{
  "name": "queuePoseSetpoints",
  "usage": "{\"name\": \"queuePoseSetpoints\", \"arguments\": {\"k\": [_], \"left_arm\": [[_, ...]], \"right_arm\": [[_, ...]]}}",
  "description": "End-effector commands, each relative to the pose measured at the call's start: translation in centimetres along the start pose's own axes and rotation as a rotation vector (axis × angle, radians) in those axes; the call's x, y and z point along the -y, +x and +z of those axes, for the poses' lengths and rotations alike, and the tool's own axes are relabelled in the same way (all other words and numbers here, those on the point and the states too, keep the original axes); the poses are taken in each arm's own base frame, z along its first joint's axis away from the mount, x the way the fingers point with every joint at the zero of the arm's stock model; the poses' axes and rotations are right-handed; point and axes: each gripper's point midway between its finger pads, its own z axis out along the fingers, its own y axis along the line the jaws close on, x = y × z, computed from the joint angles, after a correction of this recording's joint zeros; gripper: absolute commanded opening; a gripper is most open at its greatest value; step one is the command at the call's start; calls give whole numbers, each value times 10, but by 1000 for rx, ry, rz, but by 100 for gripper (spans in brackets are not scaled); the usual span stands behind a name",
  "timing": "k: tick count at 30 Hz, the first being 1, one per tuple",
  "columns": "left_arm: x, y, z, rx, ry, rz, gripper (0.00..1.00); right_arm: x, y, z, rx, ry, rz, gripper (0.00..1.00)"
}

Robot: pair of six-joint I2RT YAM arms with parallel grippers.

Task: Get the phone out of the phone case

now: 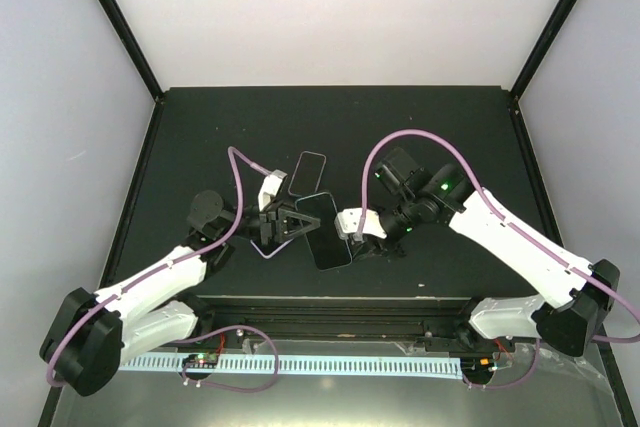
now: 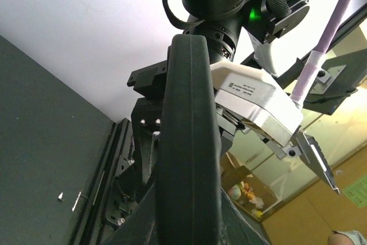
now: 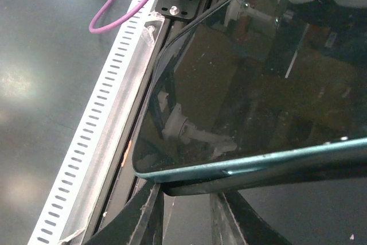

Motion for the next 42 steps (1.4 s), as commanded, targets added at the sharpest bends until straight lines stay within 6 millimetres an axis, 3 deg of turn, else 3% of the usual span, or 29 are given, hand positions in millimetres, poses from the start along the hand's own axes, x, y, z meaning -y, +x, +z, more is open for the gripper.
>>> {"name": "queuePoseSetpoints", "arguments": {"k": [1,8,13,18,28,32,42], "left_arm": [[37,-1,2,-48,108,93,2],[43,1,1,-68,128,109,1],[44,2,1,-73,133,121,2],[41,4,3,-87,140,124,2],[45,7,1,-82,157,130,2],[35,8,2,-76,118,108,2],[2,6,5,-33,3,82,2]], "right_arm": [[54,-12,-8,31,210,38,24],[83,-5,-12,61,291,136,26],[96,-11,-26,156,291,219,32],[104,-16,-27,185,287,289,43],[122,-36,-39,283,247,374,51],[117,-48,-39,337,168,389,54],[72,-79,-49,483,-97,349,62]]}}
